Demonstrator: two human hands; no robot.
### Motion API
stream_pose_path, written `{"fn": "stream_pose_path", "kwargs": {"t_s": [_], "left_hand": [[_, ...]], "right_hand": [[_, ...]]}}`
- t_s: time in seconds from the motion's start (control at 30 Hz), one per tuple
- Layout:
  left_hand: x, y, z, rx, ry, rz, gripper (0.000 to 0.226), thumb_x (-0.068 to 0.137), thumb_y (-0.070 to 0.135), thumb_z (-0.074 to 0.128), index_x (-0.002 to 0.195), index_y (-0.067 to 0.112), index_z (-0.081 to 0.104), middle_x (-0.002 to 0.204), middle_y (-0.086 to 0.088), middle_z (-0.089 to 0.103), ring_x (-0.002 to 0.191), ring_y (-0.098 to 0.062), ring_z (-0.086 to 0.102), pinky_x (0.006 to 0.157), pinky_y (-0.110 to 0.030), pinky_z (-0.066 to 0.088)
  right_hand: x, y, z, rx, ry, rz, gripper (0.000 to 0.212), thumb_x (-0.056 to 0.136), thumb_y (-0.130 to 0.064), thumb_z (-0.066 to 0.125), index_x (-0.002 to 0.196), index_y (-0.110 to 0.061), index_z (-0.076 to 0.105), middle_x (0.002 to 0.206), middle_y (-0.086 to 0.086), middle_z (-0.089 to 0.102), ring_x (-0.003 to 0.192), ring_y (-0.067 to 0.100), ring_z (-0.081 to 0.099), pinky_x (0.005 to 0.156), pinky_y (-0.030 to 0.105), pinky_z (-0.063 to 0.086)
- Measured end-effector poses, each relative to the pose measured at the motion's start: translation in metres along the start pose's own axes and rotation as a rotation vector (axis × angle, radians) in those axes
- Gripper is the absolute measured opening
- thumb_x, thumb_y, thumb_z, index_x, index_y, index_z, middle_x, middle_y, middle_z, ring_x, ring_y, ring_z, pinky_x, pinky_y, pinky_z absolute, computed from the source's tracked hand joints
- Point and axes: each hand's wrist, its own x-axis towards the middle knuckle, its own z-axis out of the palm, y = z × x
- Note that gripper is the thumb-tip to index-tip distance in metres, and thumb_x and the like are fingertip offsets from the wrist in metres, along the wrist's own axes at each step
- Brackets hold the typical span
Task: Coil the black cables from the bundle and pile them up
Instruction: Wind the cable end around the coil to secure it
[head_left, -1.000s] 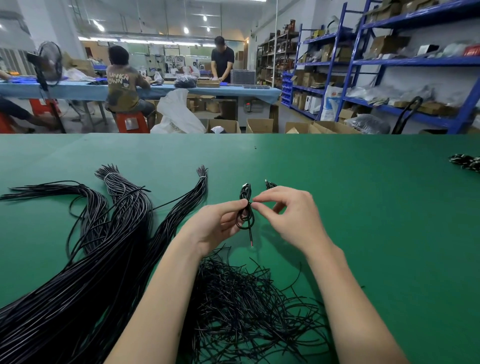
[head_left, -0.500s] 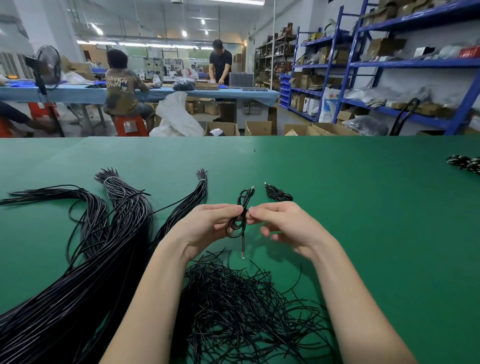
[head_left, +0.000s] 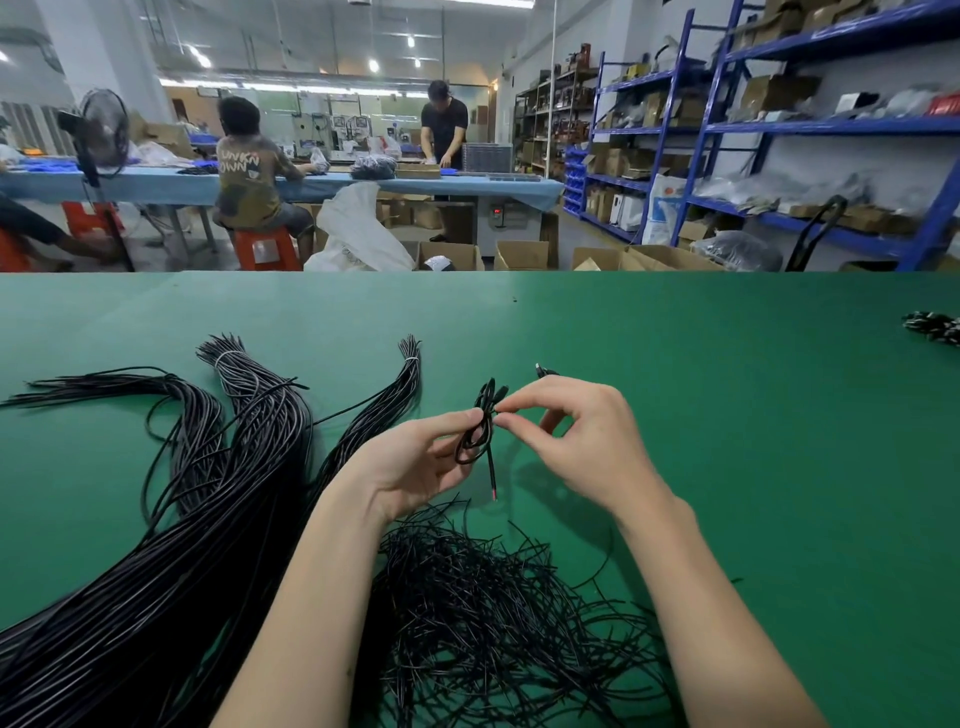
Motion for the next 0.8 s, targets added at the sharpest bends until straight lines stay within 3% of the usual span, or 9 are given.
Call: {"fn": "stream_pose_path", "kwargs": {"t_s": [0.1, 0.2, 0.3, 0.37, 0.4, 0.47, 0.57, 0.67, 0.8], "left_hand": [[0.001, -0.002, 0.001, 0.121, -0.033, 0.089, 0.023, 0.067, 0.022, 0.079, 0.087, 0.010, 0.078, 0.083, -0.004, 0.072, 0.063, -0.009, 0.061, 0.062, -0.019, 0.053], [0.000, -0.002, 0.000, 0.241, -0.038, 0.245, 0.036, 0.066, 0.027, 0.082, 0.096, 0.009, 0.077, 0.086, -0.004, 0.069, 0.071, -0.011, 0.058, 0.072, -0.020, 0.051], [0.001, -0.002, 0.001, 0.416, 0.023, 0.397, 0.031, 0.072, 0.031, 0.082, 0.097, 0.012, 0.077, 0.088, 0.000, 0.074, 0.078, -0.008, 0.064, 0.073, -0.021, 0.051], [0.002, 0.000, 0.002, 0.435, 0.041, 0.416, 0.015, 0.079, 0.024, 0.081, 0.091, 0.015, 0.078, 0.082, 0.001, 0.074, 0.071, -0.006, 0.063, 0.069, -0.018, 0.051], [0.003, 0.000, 0.001, 0.418, 0.047, 0.400, 0.010, 0.082, 0.021, 0.081, 0.089, 0.014, 0.078, 0.074, 0.002, 0.070, 0.062, -0.006, 0.059, 0.066, -0.017, 0.050], [0.003, 0.000, 0.001, 0.351, 0.050, 0.335, 0.010, 0.084, 0.017, 0.078, 0.091, 0.010, 0.077, 0.064, 0.004, 0.062, 0.054, -0.006, 0.052, 0.063, -0.016, 0.049], [0.003, -0.002, 0.000, 0.270, 0.048, 0.250, 0.015, 0.086, 0.016, 0.075, 0.097, 0.007, 0.077, 0.080, -0.003, 0.072, 0.064, -0.009, 0.061, 0.065, -0.018, 0.052], [0.003, -0.002, 0.002, 0.216, 0.026, 0.217, 0.013, 0.082, 0.017, 0.077, 0.092, 0.009, 0.079, 0.085, -0.005, 0.073, 0.070, -0.011, 0.063, 0.065, -0.019, 0.053], [0.003, -0.001, 0.004, 0.140, -0.033, 0.192, 0.017, 0.065, 0.025, 0.081, 0.077, 0.013, 0.081, 0.079, -0.003, 0.073, 0.062, -0.007, 0.063, 0.058, -0.017, 0.052]], "right_hand": [[0.000, 0.000, 0.006, -0.004, 0.084, 0.031, 0.005, 0.086, -0.040, 0.077, 0.083, -0.036, 0.076, 0.084, -0.027, 0.070, 0.060, 0.006, 0.061, 0.067, 0.027, 0.053], [0.002, -0.001, 0.014, 0.177, 0.108, 0.293, 0.011, 0.087, -0.028, 0.078, 0.076, -0.027, 0.076, 0.059, -0.019, 0.065, 0.050, 0.003, 0.051, 0.052, 0.013, 0.042], [0.005, -0.006, 0.017, 0.935, -0.025, 0.840, 0.012, 0.089, -0.014, 0.073, 0.078, -0.010, 0.072, 0.066, -0.004, 0.067, 0.047, 0.004, 0.047, 0.039, 0.012, 0.032], [0.003, -0.009, 0.018, 1.239, -0.057, 1.023, 0.012, 0.090, -0.012, 0.070, 0.079, -0.008, 0.068, 0.067, -0.001, 0.066, 0.043, 0.002, 0.046, 0.035, 0.011, 0.030], [0.003, -0.008, 0.020, 1.181, -0.064, 0.989, 0.011, 0.092, -0.014, 0.070, 0.082, -0.009, 0.069, 0.069, -0.002, 0.069, 0.043, 0.002, 0.047, 0.036, 0.011, 0.032], [0.001, -0.007, 0.023, 0.776, -0.016, 0.730, 0.005, 0.092, -0.020, 0.074, 0.089, -0.016, 0.074, 0.079, -0.003, 0.075, 0.046, 0.004, 0.053, 0.041, 0.015, 0.038], [-0.001, 0.000, 0.020, 0.242, 0.096, 0.306, 0.002, 0.086, -0.033, 0.080, 0.086, -0.032, 0.079, 0.072, -0.011, 0.074, 0.053, 0.009, 0.060, 0.052, 0.020, 0.047], [-0.003, 0.006, 0.017, 0.047, 0.165, 0.070, 0.006, 0.084, -0.041, 0.079, 0.086, -0.036, 0.080, 0.085, -0.026, 0.073, 0.062, 0.009, 0.064, 0.065, 0.028, 0.054], [-0.006, 0.007, 0.018, -0.042, 0.272, -0.030, 0.020, 0.086, -0.049, 0.072, 0.088, -0.031, 0.081, 0.089, -0.021, 0.074, 0.062, 0.007, 0.064, 0.061, 0.027, 0.053]]}}
